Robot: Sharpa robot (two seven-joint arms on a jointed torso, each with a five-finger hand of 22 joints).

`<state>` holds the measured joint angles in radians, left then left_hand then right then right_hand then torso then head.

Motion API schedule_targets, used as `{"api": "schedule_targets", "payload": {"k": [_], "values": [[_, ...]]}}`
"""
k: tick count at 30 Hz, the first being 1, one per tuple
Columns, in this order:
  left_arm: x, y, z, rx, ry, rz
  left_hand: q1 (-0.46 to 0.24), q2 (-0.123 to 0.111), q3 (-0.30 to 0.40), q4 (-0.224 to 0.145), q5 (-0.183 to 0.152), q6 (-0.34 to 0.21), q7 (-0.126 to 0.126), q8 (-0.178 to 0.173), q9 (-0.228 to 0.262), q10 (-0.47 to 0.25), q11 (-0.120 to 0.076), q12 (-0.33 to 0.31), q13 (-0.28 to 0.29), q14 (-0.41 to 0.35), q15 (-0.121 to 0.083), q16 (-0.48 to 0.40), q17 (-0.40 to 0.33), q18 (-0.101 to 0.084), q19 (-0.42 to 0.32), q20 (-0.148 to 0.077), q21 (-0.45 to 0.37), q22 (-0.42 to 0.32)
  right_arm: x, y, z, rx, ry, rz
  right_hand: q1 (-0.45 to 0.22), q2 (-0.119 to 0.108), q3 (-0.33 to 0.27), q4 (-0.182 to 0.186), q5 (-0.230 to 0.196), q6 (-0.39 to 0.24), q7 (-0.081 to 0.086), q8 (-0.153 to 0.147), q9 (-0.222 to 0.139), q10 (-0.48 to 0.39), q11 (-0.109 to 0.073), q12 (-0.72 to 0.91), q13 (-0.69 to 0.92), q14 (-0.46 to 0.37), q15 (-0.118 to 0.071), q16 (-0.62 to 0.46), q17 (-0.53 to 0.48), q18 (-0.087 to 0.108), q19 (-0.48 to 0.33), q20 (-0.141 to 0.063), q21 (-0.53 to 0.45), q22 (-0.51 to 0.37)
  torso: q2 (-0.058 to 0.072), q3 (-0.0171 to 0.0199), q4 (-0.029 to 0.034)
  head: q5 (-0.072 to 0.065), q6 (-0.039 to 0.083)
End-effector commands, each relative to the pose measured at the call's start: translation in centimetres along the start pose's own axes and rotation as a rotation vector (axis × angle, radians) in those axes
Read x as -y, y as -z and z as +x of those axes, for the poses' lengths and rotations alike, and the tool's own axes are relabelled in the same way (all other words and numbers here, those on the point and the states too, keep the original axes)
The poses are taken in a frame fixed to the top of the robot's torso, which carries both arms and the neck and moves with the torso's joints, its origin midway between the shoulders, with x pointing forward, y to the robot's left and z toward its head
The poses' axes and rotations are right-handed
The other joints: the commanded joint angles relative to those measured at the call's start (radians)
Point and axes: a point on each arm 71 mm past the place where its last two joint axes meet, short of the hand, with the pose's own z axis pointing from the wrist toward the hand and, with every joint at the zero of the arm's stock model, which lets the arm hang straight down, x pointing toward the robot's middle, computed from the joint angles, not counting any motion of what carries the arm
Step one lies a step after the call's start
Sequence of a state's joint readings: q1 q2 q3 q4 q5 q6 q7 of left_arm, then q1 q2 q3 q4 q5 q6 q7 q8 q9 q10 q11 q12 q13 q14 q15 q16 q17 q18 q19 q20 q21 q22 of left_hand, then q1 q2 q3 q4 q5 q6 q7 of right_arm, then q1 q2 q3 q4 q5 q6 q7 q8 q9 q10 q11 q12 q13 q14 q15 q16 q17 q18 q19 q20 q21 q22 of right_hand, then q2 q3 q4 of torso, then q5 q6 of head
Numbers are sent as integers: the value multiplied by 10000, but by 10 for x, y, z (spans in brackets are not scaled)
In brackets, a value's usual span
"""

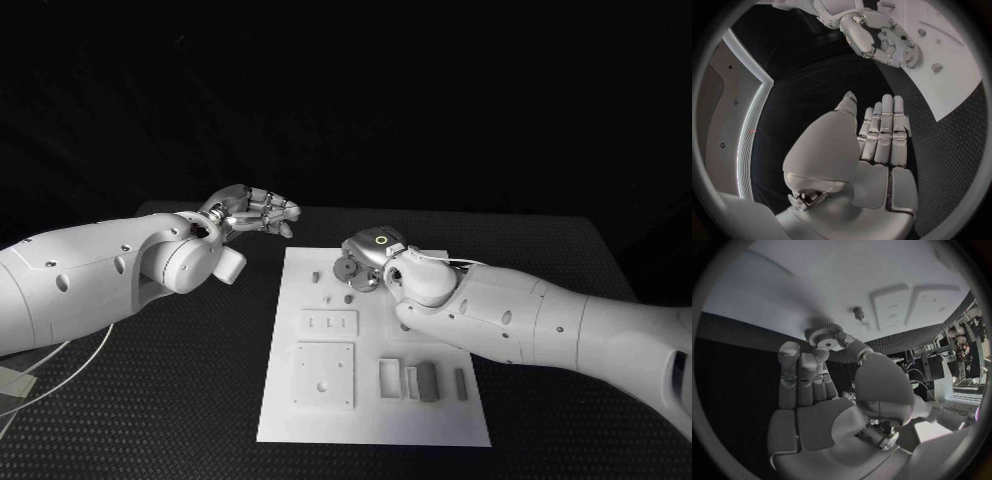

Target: Assemble the parts on the task board

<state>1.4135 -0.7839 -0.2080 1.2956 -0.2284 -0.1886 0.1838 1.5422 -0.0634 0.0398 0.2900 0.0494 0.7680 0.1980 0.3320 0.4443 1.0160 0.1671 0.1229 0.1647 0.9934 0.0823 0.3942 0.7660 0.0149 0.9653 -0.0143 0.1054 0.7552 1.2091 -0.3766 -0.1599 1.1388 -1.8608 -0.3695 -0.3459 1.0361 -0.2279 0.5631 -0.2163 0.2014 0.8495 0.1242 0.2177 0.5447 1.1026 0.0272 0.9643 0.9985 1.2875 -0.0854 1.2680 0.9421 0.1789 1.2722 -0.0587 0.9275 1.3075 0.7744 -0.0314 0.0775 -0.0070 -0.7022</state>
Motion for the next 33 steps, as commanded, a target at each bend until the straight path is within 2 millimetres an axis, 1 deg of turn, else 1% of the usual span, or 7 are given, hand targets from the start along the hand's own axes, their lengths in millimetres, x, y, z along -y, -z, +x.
{"api": "schedule_targets", "payload": {"k": [1, 8, 16, 19, 26, 28, 33], "values": [[2, 0, 2, -172, 19, 104, -95, -17, 53, 13, 15, -78, 25, -58, 1, -12, 53, -41, 10, 61, 21, -53, 16, 25, 18, -11, -65, 17, 1, 2, 6, -298, 188, 29, 144, 5, 22, 25, 11, 215, 165, 11, 18, -71, -11, 42, -13, 28, 14, -42, 13, 829, 48, -50, -25, 152, -1, 0, -1, 3, -3], [2, -1, 2, -171, 17, 105, -97, -14, 54, 13, 16, -79, 24, -59, 1, -13, 54, -44, 10, 60, 22, -58, 19, 24, 17, -11, -69, 18, 0, 3, 6, -267, 168, -21, 257, 158, 25, -12, 7, 295, 139, 59, 37, -56, -35, 71, -26, 42, -9, -41, 25, 829, 58, -47, -16, 167, -1, 0, 0, 2, -10], [2, 0, 2, -162, 17, 100, -99, -12, 55, 13, 16, -79, 24, -59, 2, -12, 54, -46, 11, 60, 23, -62, 22, 24, 17, -11, -72, 18, 2, 4, 6, -190, 138, -14, 593, 957, -31, -436, 12, 756, -10, 317, 148, 57, -173, 119, -96, 80, -135, -23, 63, 829, 62, -2, 55, 208, -2, -4, 3, 1, -13], [2, -1, 2, -158, -7, 116, -99, -12, 55, 13, 16, -79, 24, -59, 2, -12, 54, -47, 11, 60, 23, -64, 23, 24, 17, -11, -73, 18, 1, 4, 6, -163, 144, -17, 629, 1121, -63, -587, 15, 923, -56, 405, 194, 99, -216, 121, -130, 87, -173, -19, 75, 829, 60, 25, 84, 211, 2, -8, 5, 2, -20], [2, -2, 2, -169, -15, 113, -99, -6, 56, 13, 16, -81, 23, -60, 2, -14, 55, -50, 11, 60, 23, -67, 26, 24, 18, -11, -76, 19, 1, 6, 6, -131, 133, -53, 576, 1104, -121, -654, 17, 1127, -116, 517, 272, 148, -273, 117, -176, 98, -225, -19, 86, 829, 61, 55, 113, 207, 15, -27, -3, -32, -38], [2, -3, 2, -169, -21, 125, -99, -6, 56, 12, 16, -81, 23, -60, 2, -14, 55, -51, 11, 60, 23, -69, 27, 24, 17, -11, -77, 19, 1, 6, 6, -116, 134, -30, 549, 1061, -133, -643, 18, 1133, -122, 520, 281, 155, -278, 116, -185, 101, -231, -20, 88, 829, 63, 60, 117, 204, 22, -20, -17, -13, -16], [2, -3, 2, -165, -23, 129, -98, -4, 56, 11, 16, -83, 23, -62, 2, -15, 56, -53, 11, 60, 24, -73, 30, 24, 17, -10, -80, 20, 0, 6, 4, 41, 165, 11, 506, 1004, -143, -613, 20, 1134, -127, 519, 292, 166, -284, 114, -198, 105, -237, -22, 90, 829, 68, 65, 120, 200, 15, -13, -5, -23, -33]]}}
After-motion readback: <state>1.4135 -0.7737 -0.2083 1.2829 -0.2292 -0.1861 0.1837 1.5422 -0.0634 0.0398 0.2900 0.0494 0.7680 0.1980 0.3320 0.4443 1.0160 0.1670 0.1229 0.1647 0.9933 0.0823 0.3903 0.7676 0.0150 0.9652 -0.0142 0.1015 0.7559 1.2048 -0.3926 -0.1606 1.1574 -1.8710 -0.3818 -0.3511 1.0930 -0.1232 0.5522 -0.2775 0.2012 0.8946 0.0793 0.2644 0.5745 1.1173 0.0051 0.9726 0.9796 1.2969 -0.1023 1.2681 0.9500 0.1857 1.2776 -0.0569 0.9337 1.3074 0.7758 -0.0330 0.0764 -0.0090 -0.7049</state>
